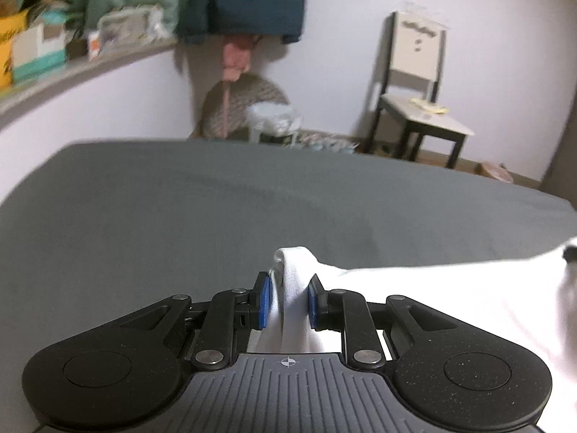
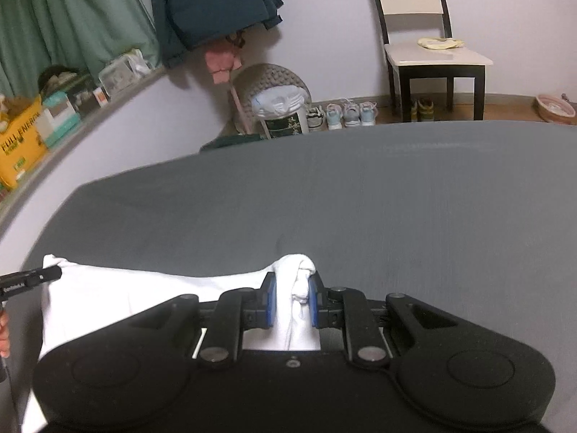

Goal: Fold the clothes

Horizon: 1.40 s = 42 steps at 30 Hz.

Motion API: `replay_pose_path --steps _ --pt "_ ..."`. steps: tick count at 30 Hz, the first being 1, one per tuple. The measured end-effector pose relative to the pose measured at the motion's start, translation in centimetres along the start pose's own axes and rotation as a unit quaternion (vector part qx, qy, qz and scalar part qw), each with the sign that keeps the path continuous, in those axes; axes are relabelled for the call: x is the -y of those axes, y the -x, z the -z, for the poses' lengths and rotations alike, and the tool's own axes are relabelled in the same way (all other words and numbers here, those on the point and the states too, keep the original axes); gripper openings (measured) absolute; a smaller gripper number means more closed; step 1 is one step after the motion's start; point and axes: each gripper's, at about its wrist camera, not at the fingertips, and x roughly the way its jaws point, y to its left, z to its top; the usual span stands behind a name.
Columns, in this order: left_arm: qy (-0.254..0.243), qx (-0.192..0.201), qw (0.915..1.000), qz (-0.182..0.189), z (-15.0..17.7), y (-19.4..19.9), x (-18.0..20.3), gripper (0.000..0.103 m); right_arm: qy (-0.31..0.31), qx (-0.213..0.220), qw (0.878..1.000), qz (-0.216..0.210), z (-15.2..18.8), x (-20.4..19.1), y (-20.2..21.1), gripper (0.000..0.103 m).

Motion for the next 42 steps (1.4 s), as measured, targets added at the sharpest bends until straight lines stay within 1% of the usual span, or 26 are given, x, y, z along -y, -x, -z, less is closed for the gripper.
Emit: replay_pose_path --steps 1,3,6,7,10,12,14,17,20,22,24,27,30,32,33,34,35,36,37,38,39,40,41,42 --pt "-0.002 0.005 1.0 0.007 0.1 0.2 -0.2 0.021 -0.001 0.002 1.0 -0.006 0.1 -0.2 0.0 0.017" --pt "-0.007 0.018 0.9994 0.028 0.3 0.3 -0.1 0.021 -0.001 0.016 0.999 -0.027 0.5 0.4 1.3 0.017" --pt "-0.034 0.055 0.9943 0.085 1.2 3.5 -1.5 0.021 0.021 0.048 0.996 -0.077 1.4 1.3 5.0 0.017" --pt "-0.047 0.07 0.9905 0.109 1.5 4.9 -2.0 0.021 0.031 0.058 0.994 -0.093 1.9 1.5 6.4 0.017" --pt "-0.084 0.104 0.9782 0.159 3.1 9.1 -3.7 0.021 0.059 0.076 0.987 -0.132 4.3 2.4 10.5 0.017" --pt "-0.106 0.111 0.9718 0.179 4.5 11.5 -4.7 0.021 0.073 0.079 0.983 -0.15 6.2 2.6 12.8 0.017" --pt "-0.126 0.113 0.9654 0.199 6.2 13.7 -5.5 0.021 0.105 0.073 0.979 -0.158 8.3 2.1 14.6 0.017" --pt "-0.139 0.101 0.9607 0.218 8.9 15.8 -6.5 0.021 0.137 0.048 0.975 -0.168 11.0 1.7 16.2 0.017" --pt "-0.15 0.082 0.9593 0.224 11.7 17.1 -7.0 0.021 0.162 0.015 0.972 -0.169 13.5 1.4 16.5 0.018" --pt "-0.165 0.054 0.9576 0.23 13.5 17.4 -7.0 0.021 0.184 -0.01 0.969 -0.164 15.1 1.0 16.1 0.018" --pt "-0.192 0.029 0.9531 0.233 15.2 17.4 -6.6 0.021 0.203 -0.031 0.966 -0.158 16.4 0.5 15.6 0.018" --pt "-0.225 -0.009 0.9474 0.227 17.6 17.7 -6.3 0.021 0.226 -0.057 0.961 -0.149 17.8 -0.3 15.0 0.018" --pt "-0.263 -0.026 0.9435 0.2 18.4 17.6 -6.3 0.021 0.249 -0.066 0.956 -0.138 18.5 -0.9 15.1 0.018" --pt "-0.29 -0.035 0.9382 0.186 19.0 17.8 -6.3 0.021 0.274 -0.081 0.951 -0.121 18.8 -1.4 14.9 0.021" --pt "-0.304 -0.038 0.9353 0.177 19.0 18.0 -5.9 0.023 0.288 -0.087 0.947 -0.11 19.3 -1.7 15.0 0.026" --pt "-0.318 -0.041 0.9321 0.168 18.9 18.1 -5.6 0.028 0.305 -0.089 0.943 -0.099 19.6 -2.0 15.1 0.028" --pt "-0.332 -0.045 0.9287 0.159 18.9 18.3 -5.2 0.042 0.322 -0.092 0.938 -0.087 20.0 -2.3 15.2 0.032" --pt "-0.351 -0.033 0.9236 0.15 18.9 18.9 -4.8 0.056 0.34 -0.091 0.933 -0.074 20.3 -2.7 15.4 0.037" --pt "-0.371 -0.02 0.9177 0.141 19.0 19.6 -4.3 0.062 0.36 -0.085 0.927 -0.061 20.6 -3.2 15.8 0.04" --pt "-0.391 -0.007 0.9111 0.131 19.1 20.2 -3.9 0.076 0.38 -0.078 0.92 -0.047 21.0 -3.6 16.1 0.051" --pt "-0.41 0.012 0.904 0.121 19.0 20.8 -3.4 0.089 0.403 -0.07 0.912 -0.033 21.4 -4.0 16.5 0.057" --pt "-0.429 0.031 0.8961 0.11 18.9 21.4 -3.0 0.093 0.433 -0.062 0.899 -0.02 21.8 -4.2 16.9 0.059" --pt "-0.459 0.051 0.881 0.104 19.0 22.0 -2.3 0.093 0.46 -0.061 0.886 -0.015 22.2 -4.8 17.2 0.06" --pt "-0.494 0.064 0.8617 0.097 18.9 22.1 -1.5 0.093 0.486 -0.059 0.872 -0.009 22.5 -5.4 17.5 0.06"
